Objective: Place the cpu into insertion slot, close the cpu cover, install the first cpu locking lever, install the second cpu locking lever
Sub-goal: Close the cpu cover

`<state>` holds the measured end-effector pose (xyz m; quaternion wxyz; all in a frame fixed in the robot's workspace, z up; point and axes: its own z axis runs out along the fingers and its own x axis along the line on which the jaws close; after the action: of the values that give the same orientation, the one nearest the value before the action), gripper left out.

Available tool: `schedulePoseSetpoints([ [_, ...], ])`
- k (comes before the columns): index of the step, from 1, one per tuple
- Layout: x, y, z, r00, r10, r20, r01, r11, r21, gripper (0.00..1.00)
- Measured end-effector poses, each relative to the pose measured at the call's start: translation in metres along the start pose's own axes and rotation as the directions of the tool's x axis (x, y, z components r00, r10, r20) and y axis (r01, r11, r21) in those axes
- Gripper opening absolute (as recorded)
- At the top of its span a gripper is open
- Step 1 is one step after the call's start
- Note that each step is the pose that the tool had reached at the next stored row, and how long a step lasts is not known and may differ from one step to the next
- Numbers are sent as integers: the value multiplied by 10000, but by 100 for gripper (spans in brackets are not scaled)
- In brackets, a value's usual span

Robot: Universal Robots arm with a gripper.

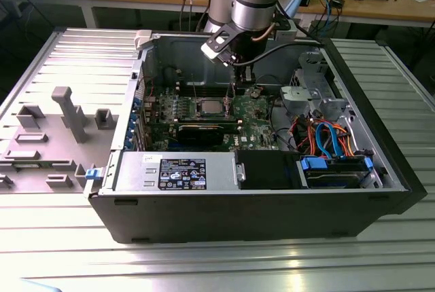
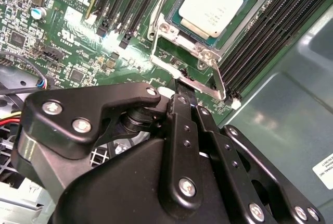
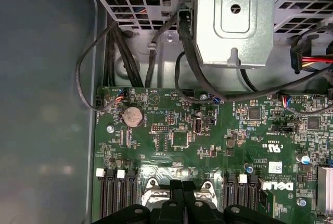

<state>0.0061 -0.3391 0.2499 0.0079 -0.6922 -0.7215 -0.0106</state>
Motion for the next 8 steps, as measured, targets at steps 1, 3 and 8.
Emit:
schedulePoseSetpoints([
  [1,0,-2,0,10000,0,0,0,10000,0,11],
  [3,0,-6,0,10000,1,1,-1,10000,0,11],
  [8,1,-31,0,10000,0,0,0,10000,0,11],
])
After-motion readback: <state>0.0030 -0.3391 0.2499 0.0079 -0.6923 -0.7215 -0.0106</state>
